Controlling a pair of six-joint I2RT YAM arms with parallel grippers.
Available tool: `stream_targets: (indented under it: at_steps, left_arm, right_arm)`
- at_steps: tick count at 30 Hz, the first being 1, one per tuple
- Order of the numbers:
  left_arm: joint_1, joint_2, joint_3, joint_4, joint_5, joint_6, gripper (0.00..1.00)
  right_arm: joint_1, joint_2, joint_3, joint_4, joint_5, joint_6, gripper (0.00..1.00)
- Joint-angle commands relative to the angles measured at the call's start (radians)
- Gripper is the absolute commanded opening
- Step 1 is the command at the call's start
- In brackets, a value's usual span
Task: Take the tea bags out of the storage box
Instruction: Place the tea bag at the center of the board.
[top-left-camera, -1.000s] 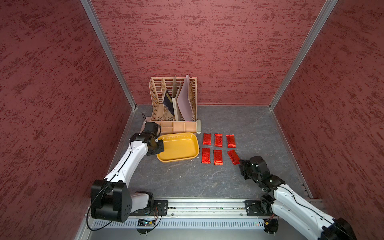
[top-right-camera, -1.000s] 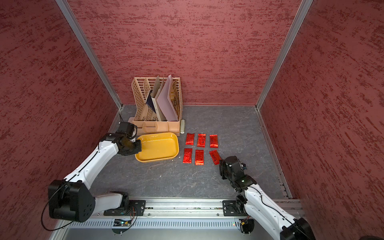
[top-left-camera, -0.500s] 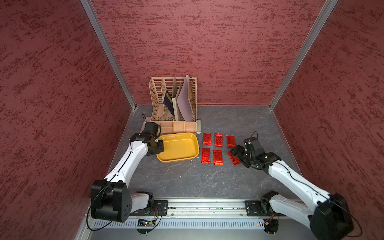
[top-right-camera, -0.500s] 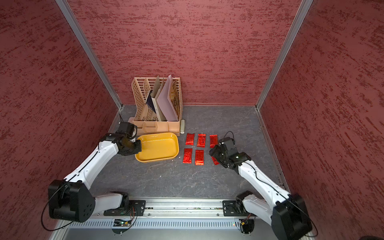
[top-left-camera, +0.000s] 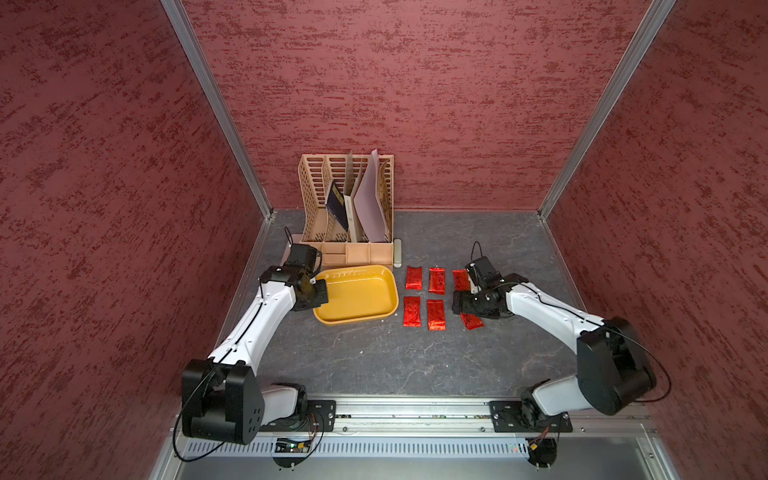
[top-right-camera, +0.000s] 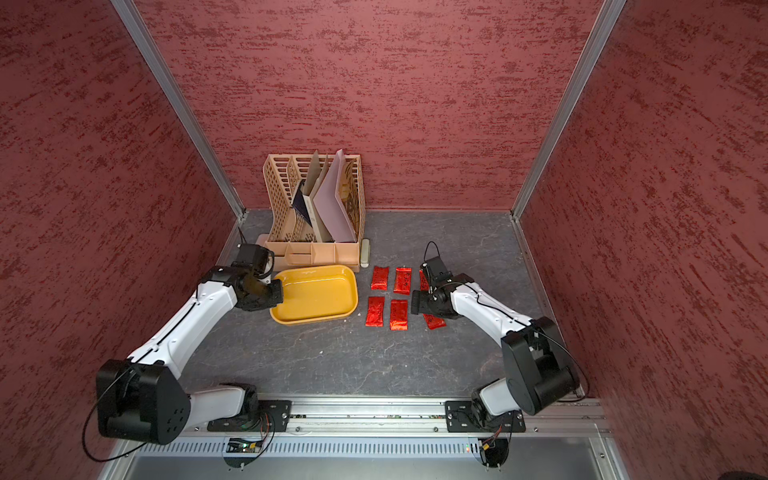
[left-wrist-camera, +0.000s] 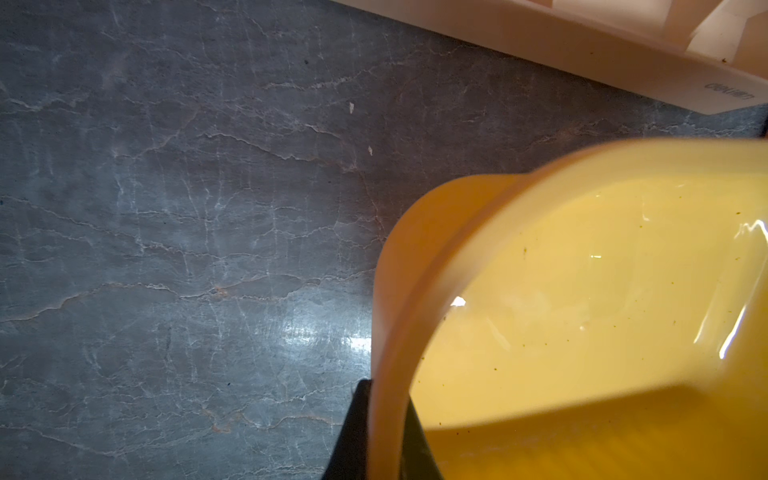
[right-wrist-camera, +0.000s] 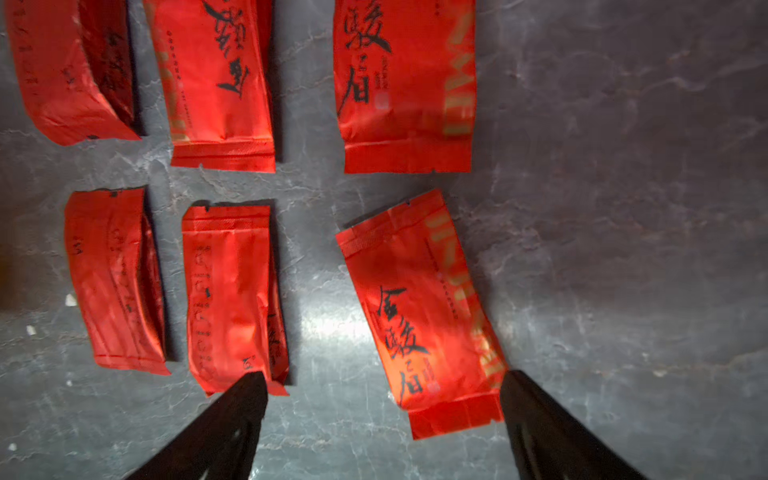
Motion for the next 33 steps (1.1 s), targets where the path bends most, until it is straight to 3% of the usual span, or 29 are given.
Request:
stream_targets:
  at_steps: [1, 11, 33]
  left_arm:
    - [-0.002, -0.010, -0.008, 0.015, 0.005, -0.007, 0.00]
    - [-0.007, -0.006, -0.008, 0.015, 0.007, -0.006, 0.00]
    - [-0.008, -0.001, -0.008, 0.015, 0.007, -0.007, 0.00]
  right_arm:
    - [-0.018, 0.055, 0.028, -0.009, 0.028, -0.063, 0.94]
    - [-0.025, 0.160, 0.043, 0.009, -0.015, -0.059, 0.91]
    - [-0.026, 0.112, 0.004, -0.003, -0.063, -0.036, 0.84]
